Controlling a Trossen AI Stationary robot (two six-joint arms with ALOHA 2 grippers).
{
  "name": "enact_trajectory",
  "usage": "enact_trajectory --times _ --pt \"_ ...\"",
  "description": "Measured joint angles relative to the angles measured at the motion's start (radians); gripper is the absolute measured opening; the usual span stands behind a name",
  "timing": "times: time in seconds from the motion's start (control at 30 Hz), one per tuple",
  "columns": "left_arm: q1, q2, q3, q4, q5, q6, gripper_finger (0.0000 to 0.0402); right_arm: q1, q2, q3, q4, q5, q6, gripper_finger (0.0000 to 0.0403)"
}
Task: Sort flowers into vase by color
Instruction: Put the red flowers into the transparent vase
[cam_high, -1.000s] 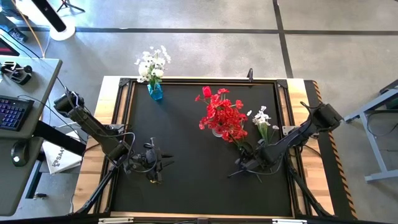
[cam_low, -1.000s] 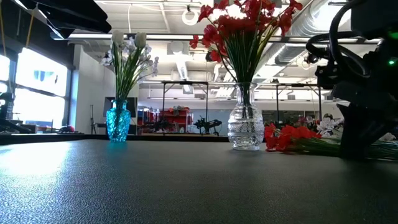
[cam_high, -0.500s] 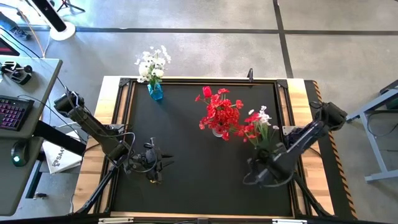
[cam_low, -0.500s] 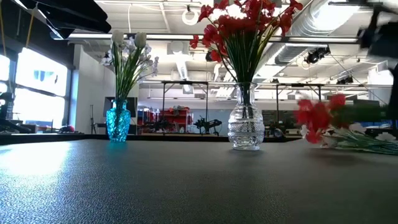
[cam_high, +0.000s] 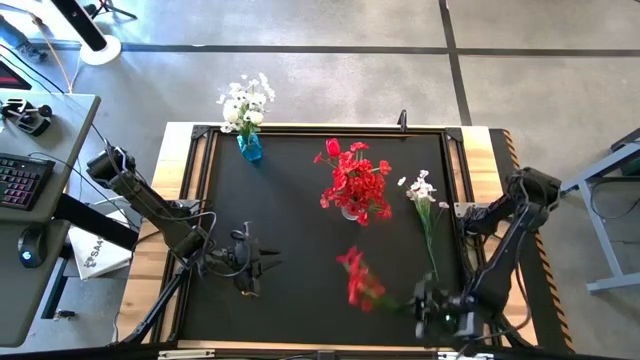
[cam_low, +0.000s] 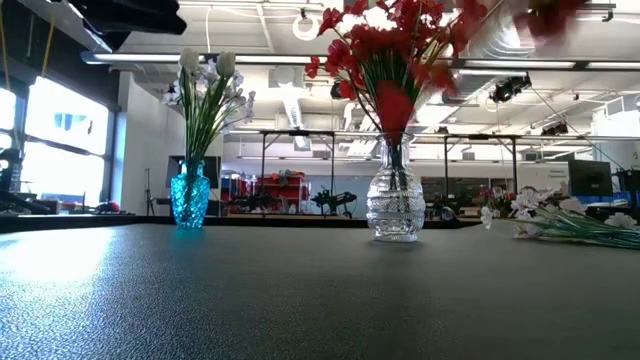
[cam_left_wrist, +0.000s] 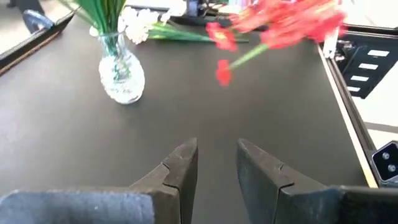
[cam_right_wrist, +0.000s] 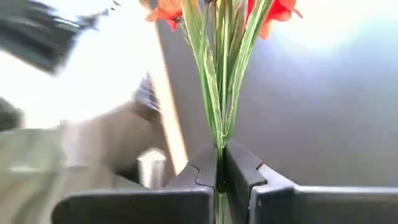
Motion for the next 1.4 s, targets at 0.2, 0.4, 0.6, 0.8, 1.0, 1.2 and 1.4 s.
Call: enact_trajectory --times 0.2,0.4,0.6,0.8,1.0,1.2,1.4 --pt "0.000 0.000 0.000 0.082 0.006 0.126 0.0094 -0.031 0.062 -0.079 0.699 0.189 -0.820 0.0003" --pt "0.000 0.022 0.000 0.219 0.060 0.286 0.0094 -0.152 0.162 -0.091 1.374 -0.044 -1.663 0.0003" --pt "0.000 0.160 0.000 0.548 0.105 0.547 0.0094 -0.308 0.235 -0.091 1.773 -0.539 -2.008 0.0002" --pt "0.001 0.305 0.000 0.937 0.159 0.928 0.0095 -0.440 0.269 -0.091 1.848 -0.615 -1.999 0.0002" --pt "0.033 0.387 0.013 1.128 0.164 1.032 0.0108 -0.501 0.300 -0.091 1.883 -0.713 -1.922 0.0002" --pt "0.099 0.443 0.065 1.116 0.326 0.942 0.0137 -0.525 0.341 -0.062 1.895 -0.715 -1.901 0.0002" --pt "0.116 0.457 0.086 1.113 0.363 0.910 0.0153 -0.525 0.358 -0.051 1.890 -0.679 -1.901 0.0002"
